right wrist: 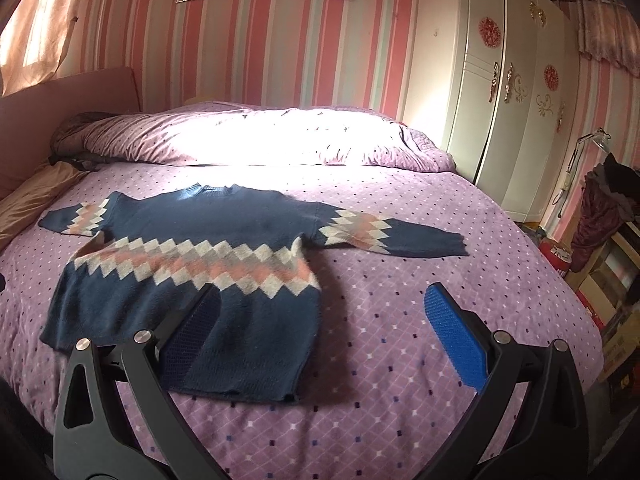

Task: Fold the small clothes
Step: 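Move the right gripper to the sleeve cuff of the navy sweater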

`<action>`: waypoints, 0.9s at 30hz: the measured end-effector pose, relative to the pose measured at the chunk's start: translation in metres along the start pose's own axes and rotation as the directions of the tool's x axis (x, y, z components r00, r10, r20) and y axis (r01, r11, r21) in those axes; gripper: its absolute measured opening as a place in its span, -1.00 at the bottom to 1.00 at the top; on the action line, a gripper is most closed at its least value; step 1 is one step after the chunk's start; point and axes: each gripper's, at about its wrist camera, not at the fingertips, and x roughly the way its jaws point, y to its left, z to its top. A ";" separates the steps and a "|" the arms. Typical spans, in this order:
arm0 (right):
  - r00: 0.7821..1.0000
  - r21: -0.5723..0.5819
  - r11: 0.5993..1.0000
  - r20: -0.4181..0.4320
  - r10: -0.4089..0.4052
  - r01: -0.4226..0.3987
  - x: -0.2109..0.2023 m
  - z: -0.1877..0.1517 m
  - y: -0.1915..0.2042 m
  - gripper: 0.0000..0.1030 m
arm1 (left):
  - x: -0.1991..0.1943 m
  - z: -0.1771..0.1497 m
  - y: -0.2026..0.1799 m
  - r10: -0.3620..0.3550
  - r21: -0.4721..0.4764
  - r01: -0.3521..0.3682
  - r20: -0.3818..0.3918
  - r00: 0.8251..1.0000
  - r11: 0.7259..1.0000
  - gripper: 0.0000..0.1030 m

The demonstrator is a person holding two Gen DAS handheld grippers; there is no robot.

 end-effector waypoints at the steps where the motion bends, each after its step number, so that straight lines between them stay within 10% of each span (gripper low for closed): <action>1: 1.000 0.005 1.000 0.000 -0.008 0.008 0.006 0.003 -0.008 0.94 | 0.002 0.001 -0.002 -0.001 0.002 0.001 0.001 1.000 1.000 0.97; 27: 0.989 -0.004 0.991 -0.057 -0.134 0.134 0.168 0.037 -0.155 0.94 | 0.108 0.052 -0.135 -0.018 0.069 0.020 -0.026 0.999 0.997 0.97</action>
